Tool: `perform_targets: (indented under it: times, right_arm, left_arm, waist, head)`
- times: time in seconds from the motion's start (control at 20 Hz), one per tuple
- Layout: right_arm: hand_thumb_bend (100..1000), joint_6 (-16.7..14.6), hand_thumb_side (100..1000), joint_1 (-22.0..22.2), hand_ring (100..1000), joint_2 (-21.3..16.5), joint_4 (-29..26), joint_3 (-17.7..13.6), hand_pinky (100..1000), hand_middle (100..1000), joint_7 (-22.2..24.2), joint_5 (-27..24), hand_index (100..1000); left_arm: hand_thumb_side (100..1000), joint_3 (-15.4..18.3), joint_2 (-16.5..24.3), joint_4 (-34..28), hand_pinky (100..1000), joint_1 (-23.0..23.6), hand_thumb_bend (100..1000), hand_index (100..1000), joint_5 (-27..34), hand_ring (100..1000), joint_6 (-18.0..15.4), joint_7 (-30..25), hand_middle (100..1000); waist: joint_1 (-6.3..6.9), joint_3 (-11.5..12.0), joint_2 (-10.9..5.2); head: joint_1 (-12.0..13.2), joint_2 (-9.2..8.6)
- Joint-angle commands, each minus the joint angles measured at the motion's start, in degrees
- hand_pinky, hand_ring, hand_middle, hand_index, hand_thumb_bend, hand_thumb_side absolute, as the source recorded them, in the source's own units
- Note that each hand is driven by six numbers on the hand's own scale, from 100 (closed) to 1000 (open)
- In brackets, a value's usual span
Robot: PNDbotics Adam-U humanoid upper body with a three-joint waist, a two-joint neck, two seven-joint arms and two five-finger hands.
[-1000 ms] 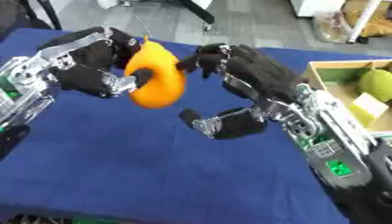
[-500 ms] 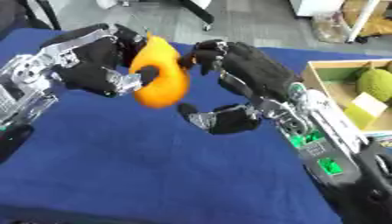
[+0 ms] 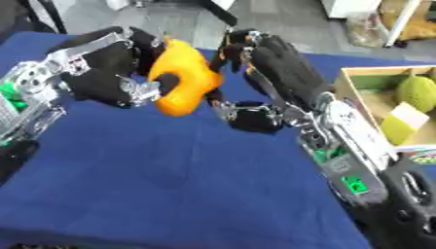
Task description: Pick up the objects with one hand, pass them to the other hand, and then place them into the box on the other side of the table.
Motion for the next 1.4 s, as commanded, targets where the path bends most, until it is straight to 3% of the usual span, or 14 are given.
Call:
perform_targets:
  times: [0.05, 0.3, 0.4, 0.45, 0.55, 0.7, 1.15, 1.4]
  right_arm:
    - [100, 1.39, 100, -0.68, 494, -0.49, 0.65, -0.21, 572, 495, -5.28, -2.07, 393]
    - [100, 1.74, 100, -0.32, 481, -0.76, 1.63, 0.13, 564, 477, -10.84, -4.50, 313]
    - [100, 1.44, 100, -0.09, 482, -1.18, 1.80, 0.04, 566, 478, -11.96, -4.84, 299]
    - [100, 1.27, 100, 0.03, 482, -1.45, 1.86, -0.05, 568, 478, -12.24, -4.93, 297]
    - [100, 0.97, 100, 0.22, 484, -2.10, 1.78, -0.34, 571, 480, -12.53, -5.00, 297]
    - [100, 1.00, 100, 0.54, 485, -3.78, 1.06, -1.29, 573, 481, -12.85, -5.37, 297]
    - [100, 6.45, 100, 4.56, 478, -12.49, 0.61, -8.22, 567, 475, -16.61, -10.79, 284]
    - [100, 10.02, 100, 6.67, 481, -16.40, 6.78, -14.46, 573, 479, -21.23, -13.05, 286]
  left_arm:
    - [107, 0.53, 0.57, -1.10, 594, -0.77, 206, 459, 0.30, 445, -0.13, 0.35, 401]
    - [119, 1.14, 1.19, -0.76, 601, -0.14, 227, 482, -0.34, 464, -0.62, 1.00, 428]
    - [206, 1.74, 1.68, -0.67, 619, 0.30, 307, 524, -0.74, 500, -1.10, 1.24, 468]
    - [311, 2.17, 1.97, -0.62, 631, 0.55, 392, 549, -0.98, 523, -1.47, 1.38, 493]
    - [439, 3.19, 2.54, -0.52, 658, 1.07, 519, 600, -1.62, 570, -2.57, 1.85, 547]
    - [528, 5.65, 3.45, 0.03, 693, 2.03, 641, 670, -3.60, 627, -5.11, 3.45, 622]
    - [549, 11.19, 4.87, 3.39, 698, 5.69, 629, 672, -5.56, 642, -9.40, 9.92, 641]
    - [551, 13.11, 5.22, 2.79, 693, 7.70, 609, 661, -5.26, 628, -9.93, 11.93, 626]
  waist:
    - [-0.05, -0.01, -0.59]
    - [-0.12, -0.02, -0.57]
    - [-0.14, -0.04, -0.57]
    - [-0.15, -0.04, -0.57]
    - [-0.19, -0.05, -0.58]
    - [-0.28, -0.01, -0.63]
    - [-0.54, 0.01, -0.59]
    - [-0.58, 0.23, -0.62]
  head:
    - [-0.22, -0.33]
    - [-0.32, -0.31]
    - [-0.26, -0.23]
    - [-0.25, -0.20]
    - [-0.30, -0.18]
    - [-0.62, -0.19]
    - [-3.71, -0.50]
    - [-8.02, -0.79]
